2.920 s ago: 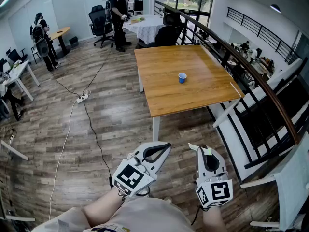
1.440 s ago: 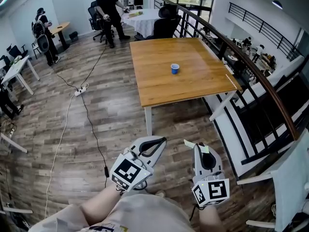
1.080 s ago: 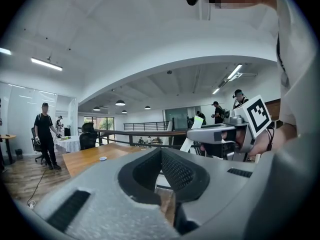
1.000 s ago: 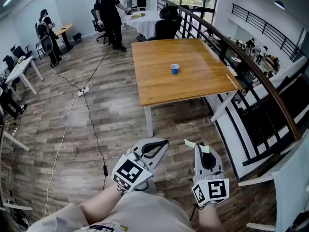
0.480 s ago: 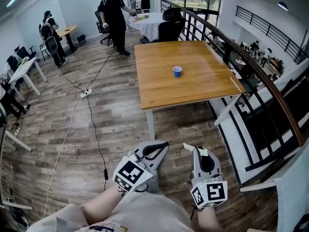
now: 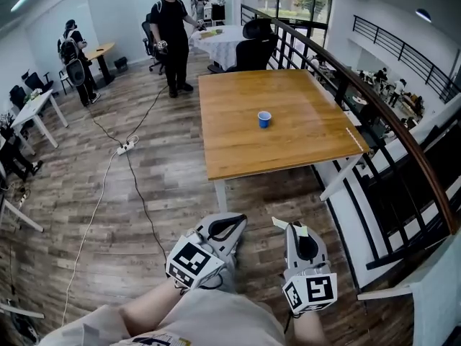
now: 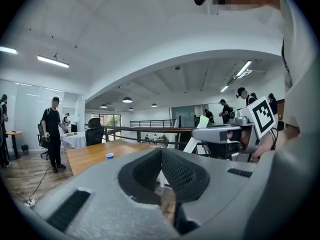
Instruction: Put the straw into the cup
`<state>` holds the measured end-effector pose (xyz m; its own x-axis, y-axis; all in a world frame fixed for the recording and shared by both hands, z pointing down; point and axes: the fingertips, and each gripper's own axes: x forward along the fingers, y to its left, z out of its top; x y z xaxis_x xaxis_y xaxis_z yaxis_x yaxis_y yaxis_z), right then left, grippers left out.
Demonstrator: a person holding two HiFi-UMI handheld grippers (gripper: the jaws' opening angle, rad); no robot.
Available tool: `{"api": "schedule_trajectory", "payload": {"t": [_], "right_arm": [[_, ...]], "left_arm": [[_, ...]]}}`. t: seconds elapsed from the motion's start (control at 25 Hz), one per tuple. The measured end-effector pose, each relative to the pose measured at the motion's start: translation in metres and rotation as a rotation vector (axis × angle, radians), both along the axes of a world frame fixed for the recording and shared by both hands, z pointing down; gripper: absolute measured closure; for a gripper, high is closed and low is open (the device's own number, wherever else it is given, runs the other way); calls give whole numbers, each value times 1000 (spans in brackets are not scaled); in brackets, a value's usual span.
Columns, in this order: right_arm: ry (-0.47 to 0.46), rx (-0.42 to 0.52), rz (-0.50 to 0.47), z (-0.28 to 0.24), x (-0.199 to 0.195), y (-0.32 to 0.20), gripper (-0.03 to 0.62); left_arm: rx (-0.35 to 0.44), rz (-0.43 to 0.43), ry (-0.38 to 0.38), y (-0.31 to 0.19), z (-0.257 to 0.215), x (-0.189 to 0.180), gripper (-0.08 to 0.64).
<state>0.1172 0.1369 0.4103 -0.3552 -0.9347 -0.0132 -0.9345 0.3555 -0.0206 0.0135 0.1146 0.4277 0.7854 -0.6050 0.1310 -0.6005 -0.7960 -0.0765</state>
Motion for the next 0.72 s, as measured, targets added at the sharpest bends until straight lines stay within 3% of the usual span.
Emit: {"api": "schedule_trajectory", "payload": {"t": [0.2,0.72], "right_arm": [[-1,-15,6,7,2,-37,538],[-4,-76,-4,21,-8,-157,538]], "left_arm": [[4,32,-41,-31,10,7,546],[-38,74,-37,-148,19,13,546]]}}
